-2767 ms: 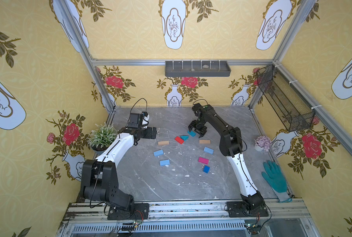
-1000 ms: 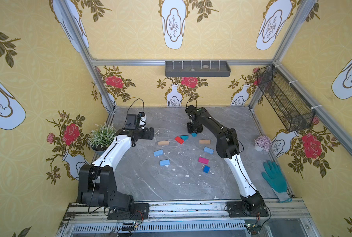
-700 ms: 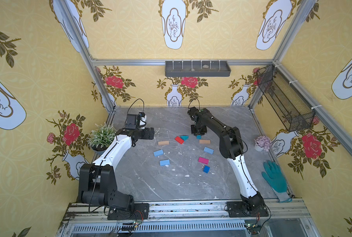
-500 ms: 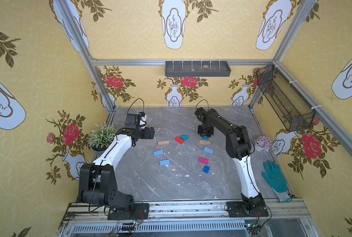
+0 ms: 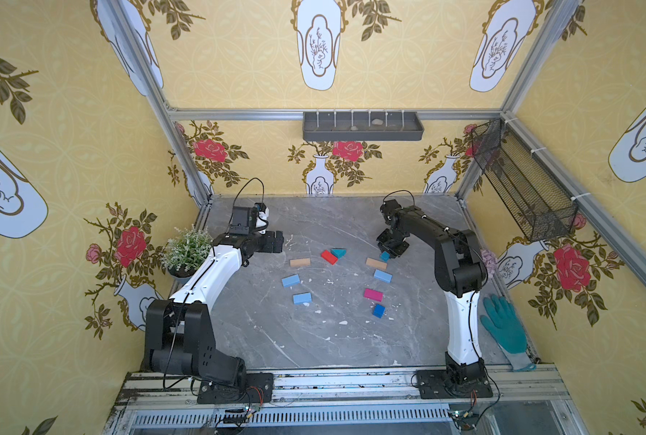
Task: Assemble a heart with building blocks
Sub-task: Move the building block to the center of the board.
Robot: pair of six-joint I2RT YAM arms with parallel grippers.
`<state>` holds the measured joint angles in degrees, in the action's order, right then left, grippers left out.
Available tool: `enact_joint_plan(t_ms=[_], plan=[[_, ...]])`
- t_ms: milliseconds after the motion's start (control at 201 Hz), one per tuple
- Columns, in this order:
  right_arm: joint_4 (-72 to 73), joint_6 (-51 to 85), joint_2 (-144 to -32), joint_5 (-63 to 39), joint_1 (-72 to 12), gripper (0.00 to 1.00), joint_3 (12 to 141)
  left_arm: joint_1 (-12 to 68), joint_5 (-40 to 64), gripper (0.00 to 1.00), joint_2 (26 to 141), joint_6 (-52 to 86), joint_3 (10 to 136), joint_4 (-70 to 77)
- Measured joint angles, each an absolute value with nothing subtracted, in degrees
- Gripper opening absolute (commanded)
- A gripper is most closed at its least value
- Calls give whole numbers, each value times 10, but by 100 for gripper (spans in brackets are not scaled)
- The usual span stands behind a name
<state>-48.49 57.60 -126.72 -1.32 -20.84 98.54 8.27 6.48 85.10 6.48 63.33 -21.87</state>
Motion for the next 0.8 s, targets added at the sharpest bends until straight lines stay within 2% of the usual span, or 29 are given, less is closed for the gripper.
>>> enact_joint_plan(t_ms=[174, 523, 801], plan=[[-478, 586, -1267, -10, -206, 99, 996, 83, 65, 97, 851, 67, 633, -218], [-521, 459, -1219, 44, -223, 98, 1018, 83, 65, 97, 851, 76, 634, -219], [-555, 345, -1264, 63, -240, 98, 1083, 83, 74, 96, 853, 89, 636, -219]])
